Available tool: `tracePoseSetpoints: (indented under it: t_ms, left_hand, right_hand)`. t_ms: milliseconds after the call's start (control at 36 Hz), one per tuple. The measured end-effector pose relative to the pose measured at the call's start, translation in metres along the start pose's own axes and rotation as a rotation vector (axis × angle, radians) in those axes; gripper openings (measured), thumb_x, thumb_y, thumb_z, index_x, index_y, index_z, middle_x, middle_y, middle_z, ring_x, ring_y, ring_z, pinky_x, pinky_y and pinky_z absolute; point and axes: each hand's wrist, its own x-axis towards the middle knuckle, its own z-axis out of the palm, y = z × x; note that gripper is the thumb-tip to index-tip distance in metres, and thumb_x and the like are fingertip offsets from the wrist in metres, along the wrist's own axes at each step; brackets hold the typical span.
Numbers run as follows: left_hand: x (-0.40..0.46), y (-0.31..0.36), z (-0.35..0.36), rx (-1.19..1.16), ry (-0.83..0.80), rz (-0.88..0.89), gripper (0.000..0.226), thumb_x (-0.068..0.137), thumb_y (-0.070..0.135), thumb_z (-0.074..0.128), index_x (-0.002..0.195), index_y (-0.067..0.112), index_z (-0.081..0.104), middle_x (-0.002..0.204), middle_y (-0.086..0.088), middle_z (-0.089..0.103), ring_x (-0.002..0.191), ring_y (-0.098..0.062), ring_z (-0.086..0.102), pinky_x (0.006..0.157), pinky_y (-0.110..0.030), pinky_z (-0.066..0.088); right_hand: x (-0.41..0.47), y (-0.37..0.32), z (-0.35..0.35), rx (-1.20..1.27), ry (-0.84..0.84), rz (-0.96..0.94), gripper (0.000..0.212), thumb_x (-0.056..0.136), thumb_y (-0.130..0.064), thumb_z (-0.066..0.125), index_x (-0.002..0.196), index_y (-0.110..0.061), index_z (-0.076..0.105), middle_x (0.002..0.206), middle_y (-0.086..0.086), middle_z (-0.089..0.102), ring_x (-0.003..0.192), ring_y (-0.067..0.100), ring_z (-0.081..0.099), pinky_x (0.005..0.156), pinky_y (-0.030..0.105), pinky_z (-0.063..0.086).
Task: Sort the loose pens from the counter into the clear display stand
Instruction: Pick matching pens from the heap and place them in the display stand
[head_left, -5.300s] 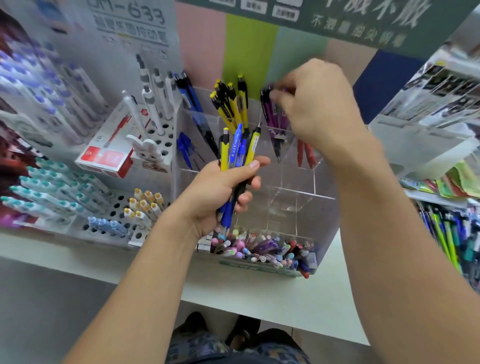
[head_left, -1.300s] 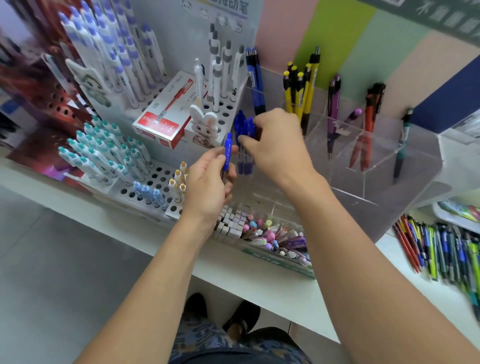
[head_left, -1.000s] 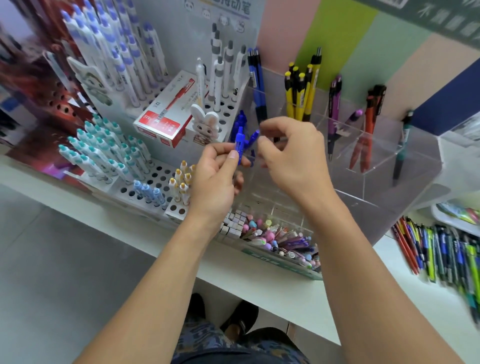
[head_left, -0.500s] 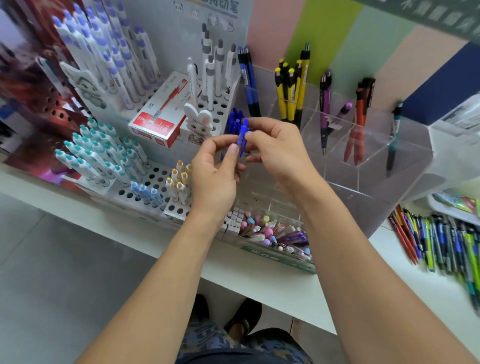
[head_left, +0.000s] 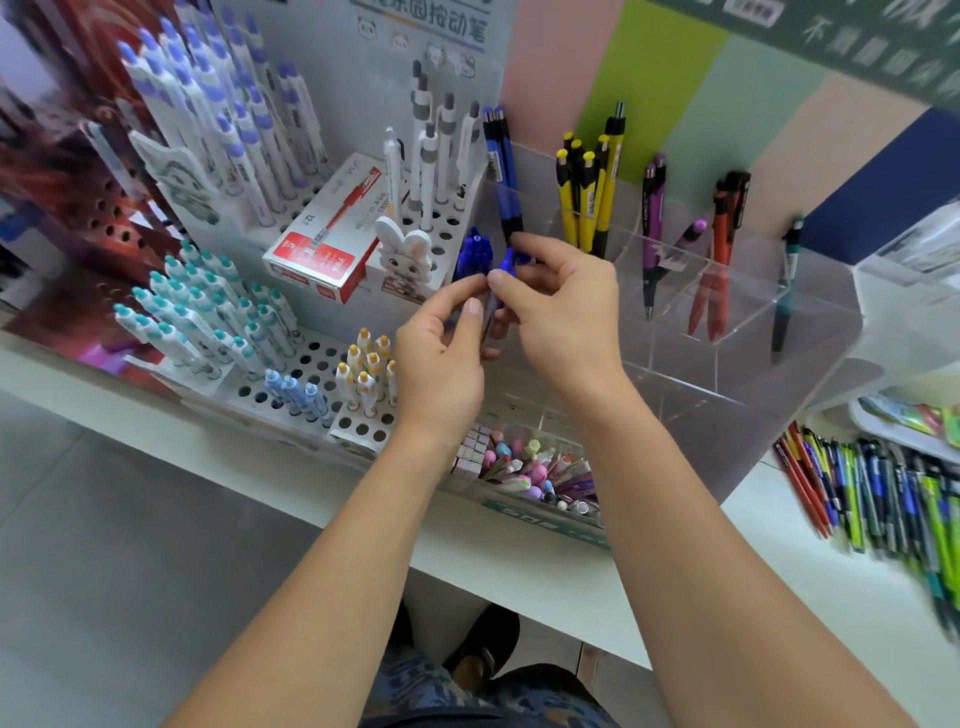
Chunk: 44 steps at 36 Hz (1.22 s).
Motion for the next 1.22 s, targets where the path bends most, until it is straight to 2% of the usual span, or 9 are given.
tracePoseSetpoints:
  t_ms: [56,250,444,611,722,833,972,1083,1222]
  left_hand:
    - [0.002,0.003,-0.005,0.011,-0.003,-0.007,0.026,0.105,0.013,0.050,0.125,0.017,0.067,0.116,0.000,0.073,0.105,-0.013,0.070,0.088,-0.031,0.058]
    - [0.008,0.011,-0.015,0.054,-0.038,0.008,0.023,0.094,0.005,0.067,0.114,0.017,0.067,0.107,-0.003,0.075,0.101,-0.012,0.071,0.090,-0.026,0.057]
    - [0.009,0.014,-0.013,0.477,0.007,0.222,0.028,0.086,0.010,0.079,0.112,0.018,0.074,0.095,0.008,0.073,0.084,-0.004,0.068,0.076,-0.011,0.053]
    - [0.012,0.016,-0.011,0.449,0.012,0.223,0.034,0.085,0.008,0.079,0.116,0.019,0.071,0.094,0.012,0.072,0.082,0.001,0.069,0.074,-0.012,0.055]
    - [0.010,0.012,-0.012,0.404,0.038,0.212,0.038,0.082,0.008,0.082,0.116,0.018,0.070,0.096,0.009,0.073,0.082,-0.002,0.071,0.074,-0.015,0.056]
    - [0.009,0.006,-0.016,0.366,0.104,0.196,0.031,0.082,0.009,0.082,0.111,0.015,0.070,0.091,0.006,0.073,0.081,-0.004,0.072,0.076,-0.020,0.059]
    - [0.006,0.007,-0.020,0.376,0.121,0.194,0.029,0.088,0.012,0.078,0.116,0.013,0.071,0.094,0.005,0.074,0.084,-0.003,0.072,0.077,-0.017,0.058]
    - [0.006,0.009,-0.017,0.466,0.083,0.205,0.037,0.090,0.012,0.074,0.126,0.014,0.069,0.094,0.008,0.073,0.080,-0.001,0.070,0.076,-0.013,0.056]
    - [0.004,0.008,-0.010,0.516,0.062,0.224,0.035,0.093,0.011,0.070,0.127,0.013,0.068,0.093,0.005,0.072,0.076,0.001,0.066,0.072,-0.008,0.051]
  right_hand:
    - [-0.004,-0.004,-0.006,0.060,0.080,-0.043,0.043,0.089,-0.012,0.076,0.131,-0.011,0.066,0.096,0.001,0.076,0.088,0.013,0.074,0.081,0.040,0.063]
    - [-0.008,-0.014,-0.017,0.147,0.370,-0.333,0.025,0.090,-0.005,0.074,0.115,-0.002,0.072,0.095,0.006,0.075,0.084,0.021,0.072,0.077,0.045,0.061]
    - [-0.007,-0.017,-0.006,0.085,0.351,-0.383,0.024,0.089,-0.005,0.075,0.112,-0.002,0.072,0.095,0.004,0.074,0.086,0.013,0.071,0.080,0.029,0.059]
    - [0.002,-0.017,-0.009,-0.056,0.252,-0.428,0.019,0.089,-0.003,0.073,0.107,-0.007,0.072,0.091,-0.003,0.071,0.084,0.008,0.069,0.079,0.026,0.058]
    - [0.004,0.007,-0.003,-0.221,0.131,-0.310,0.030,0.090,-0.005,0.073,0.119,-0.013,0.072,0.099,-0.006,0.072,0.087,0.002,0.066,0.083,0.024,0.057]
    - [-0.005,0.024,0.001,-0.354,0.153,-0.377,0.039,0.093,-0.008,0.069,0.132,-0.014,0.067,0.111,0.005,0.062,0.095,0.007,0.057,0.089,0.029,0.054]
    - [-0.015,0.029,0.007,-0.267,0.201,-0.301,0.049,0.094,-0.004,0.068,0.140,-0.016,0.059,0.117,-0.001,0.058,0.095,0.001,0.056,0.091,0.011,0.047]
    - [-0.011,0.023,0.007,-0.187,0.230,-0.258,0.040,0.092,0.000,0.069,0.130,-0.012,0.064,0.112,-0.004,0.068,0.090,0.000,0.064,0.085,0.009,0.050]
    - [-0.005,0.018,0.009,-0.306,0.251,-0.322,0.030,0.088,0.003,0.068,0.116,-0.006,0.074,0.106,0.005,0.069,0.091,0.008,0.063,0.087,0.017,0.054]
